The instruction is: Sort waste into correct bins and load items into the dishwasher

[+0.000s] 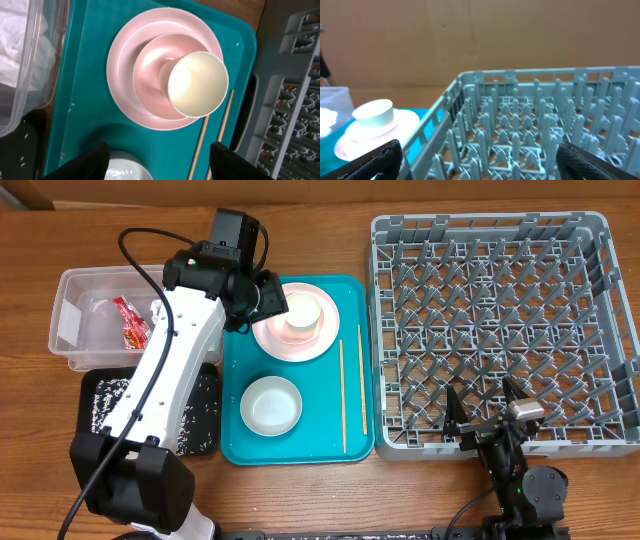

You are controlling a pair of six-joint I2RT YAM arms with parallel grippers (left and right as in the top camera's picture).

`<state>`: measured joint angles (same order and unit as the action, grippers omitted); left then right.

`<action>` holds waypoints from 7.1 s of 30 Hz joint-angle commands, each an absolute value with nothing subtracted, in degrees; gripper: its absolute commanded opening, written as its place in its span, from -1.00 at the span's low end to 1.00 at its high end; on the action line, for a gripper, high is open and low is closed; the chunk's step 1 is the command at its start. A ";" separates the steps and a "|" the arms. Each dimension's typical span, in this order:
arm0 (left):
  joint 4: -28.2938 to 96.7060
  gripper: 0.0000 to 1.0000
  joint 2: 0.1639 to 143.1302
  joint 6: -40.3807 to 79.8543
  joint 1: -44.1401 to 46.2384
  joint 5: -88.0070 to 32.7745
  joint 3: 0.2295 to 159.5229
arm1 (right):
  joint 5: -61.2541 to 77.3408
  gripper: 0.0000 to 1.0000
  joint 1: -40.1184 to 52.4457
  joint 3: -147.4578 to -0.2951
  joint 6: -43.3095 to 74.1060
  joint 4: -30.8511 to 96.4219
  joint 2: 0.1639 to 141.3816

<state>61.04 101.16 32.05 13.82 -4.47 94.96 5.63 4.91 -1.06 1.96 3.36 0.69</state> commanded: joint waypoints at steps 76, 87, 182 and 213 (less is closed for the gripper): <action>62.33 1.00 98.78 17.78 -26.55 -6.85 94.76 | -8.99 0.07 44.29 -88.31 3.05 20.03 113.10; 62.35 1.00 98.78 17.78 -26.55 -6.85 94.76 | -8.97 -0.18 43.86 -88.09 2.72 22.28 115.33; 62.35 1.00 98.78 17.78 -26.55 -6.85 94.76 | 76.69 -0.92 -3.92 -85.97 -3.46 -5.21 120.01; 62.35 1.00 98.78 17.78 -26.55 -6.85 94.76 | 73.58 -0.90 -6.24 -85.86 -3.07 -3.05 127.44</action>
<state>62.35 100.51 19.05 -26.65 -7.22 94.85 74.11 -6.07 -85.69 -3.03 -3.46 126.30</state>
